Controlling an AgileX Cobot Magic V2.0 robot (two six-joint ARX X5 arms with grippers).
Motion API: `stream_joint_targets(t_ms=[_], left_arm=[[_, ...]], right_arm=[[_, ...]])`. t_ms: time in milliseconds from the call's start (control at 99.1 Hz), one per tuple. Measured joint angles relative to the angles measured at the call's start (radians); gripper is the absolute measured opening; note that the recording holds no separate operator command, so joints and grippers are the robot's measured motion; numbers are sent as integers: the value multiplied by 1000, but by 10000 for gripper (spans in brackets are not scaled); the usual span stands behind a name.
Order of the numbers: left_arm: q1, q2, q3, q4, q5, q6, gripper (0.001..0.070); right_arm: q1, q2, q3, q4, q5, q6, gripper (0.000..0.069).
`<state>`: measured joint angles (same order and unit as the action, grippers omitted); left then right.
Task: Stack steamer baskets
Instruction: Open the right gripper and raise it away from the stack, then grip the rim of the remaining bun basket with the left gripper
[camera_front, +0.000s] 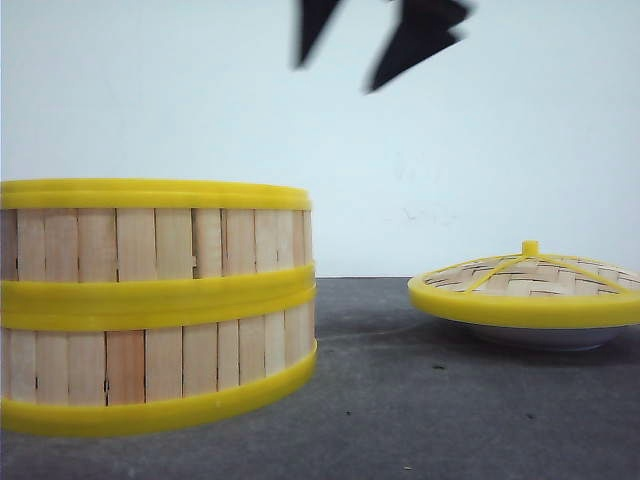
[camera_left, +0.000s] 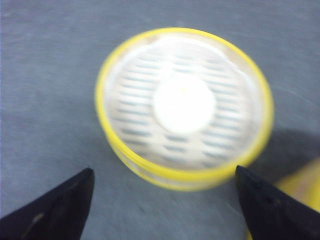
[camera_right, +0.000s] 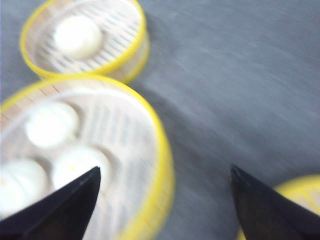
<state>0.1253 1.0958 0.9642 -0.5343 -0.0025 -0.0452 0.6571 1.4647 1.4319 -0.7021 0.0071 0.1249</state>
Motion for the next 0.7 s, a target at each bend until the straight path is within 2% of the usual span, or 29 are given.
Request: stream_joint_targets(t_ms=[101, 323, 514, 696], left_arm=[[47, 108, 42, 20, 0, 0, 550], [112, 326, 127, 40, 0, 0, 550], [136, 484, 191, 69, 0, 0, 550], [135, 603, 229, 90, 0, 0, 548]], right_arm=[[-73, -79, -8, -111, 58, -15, 504], [-259, -320, -163, -139, 65, -28, 504], [-404, -487, -293, -177, 66, -43, 504], [-457, -559, -322, -273, 66, -48, 504]])
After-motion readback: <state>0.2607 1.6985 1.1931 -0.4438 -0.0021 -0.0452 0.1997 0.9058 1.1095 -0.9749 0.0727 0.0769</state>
